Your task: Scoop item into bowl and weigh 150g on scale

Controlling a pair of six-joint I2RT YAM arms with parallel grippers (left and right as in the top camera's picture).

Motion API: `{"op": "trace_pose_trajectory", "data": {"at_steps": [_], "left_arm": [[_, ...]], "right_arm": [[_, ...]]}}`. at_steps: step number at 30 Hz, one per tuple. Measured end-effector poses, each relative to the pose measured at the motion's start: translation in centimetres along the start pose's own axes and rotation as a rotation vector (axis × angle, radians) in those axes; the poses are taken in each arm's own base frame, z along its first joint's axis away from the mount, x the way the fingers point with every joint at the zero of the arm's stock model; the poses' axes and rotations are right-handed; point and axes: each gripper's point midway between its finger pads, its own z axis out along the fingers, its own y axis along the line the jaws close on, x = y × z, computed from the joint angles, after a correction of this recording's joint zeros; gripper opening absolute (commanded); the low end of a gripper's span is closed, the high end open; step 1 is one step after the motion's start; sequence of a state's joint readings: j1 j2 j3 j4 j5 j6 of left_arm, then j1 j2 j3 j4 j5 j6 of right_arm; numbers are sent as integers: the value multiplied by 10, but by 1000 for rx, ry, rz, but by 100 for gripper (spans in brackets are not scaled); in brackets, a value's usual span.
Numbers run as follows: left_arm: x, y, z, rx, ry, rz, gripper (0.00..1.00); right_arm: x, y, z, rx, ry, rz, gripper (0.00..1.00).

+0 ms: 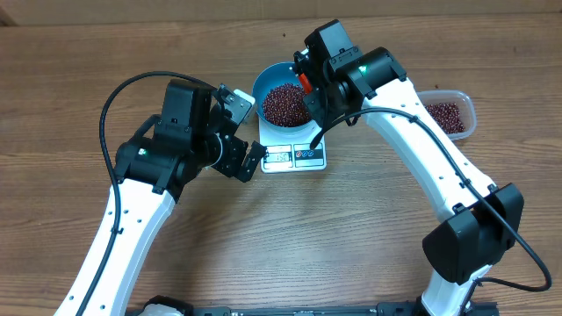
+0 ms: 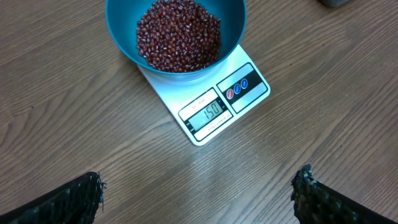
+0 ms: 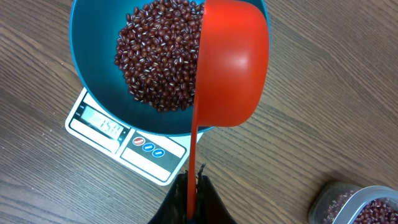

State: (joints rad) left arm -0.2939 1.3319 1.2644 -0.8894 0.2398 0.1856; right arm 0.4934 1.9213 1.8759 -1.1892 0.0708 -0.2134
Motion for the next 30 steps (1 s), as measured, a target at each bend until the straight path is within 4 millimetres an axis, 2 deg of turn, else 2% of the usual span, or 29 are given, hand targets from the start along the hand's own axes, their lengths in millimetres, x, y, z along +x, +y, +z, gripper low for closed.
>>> {"op": "trace_pose_trajectory", "data": {"at_steps": [6,11,14,16,20,24,28,30], "left_arm": [[0,0,0,0,0,0,100],[0,0,0,0,0,0,99],[0,0,0,0,0,0,100],[0,0,0,0,0,0,100],[0,0,0,0,0,0,99],[0,0,0,0,0,0,100],[0,0,0,0,0,0,100],[0,0,0,0,0,0,100]], "right_arm": [[-1,0,-1,-1,-5,6,4],[-6,-9,-25,-52,-71,61,4],[-7,-28,-55,-81,-147,125,4],[-4,-50,-83,-77,-207,177,4],[11,-78,-115,-56,-254,251,4],[31,-97,-129,-68,-250,323,4],[51,-122,-133,-86,-241,415,4],[68,-142,-136,-89,-233,492,4]]}}
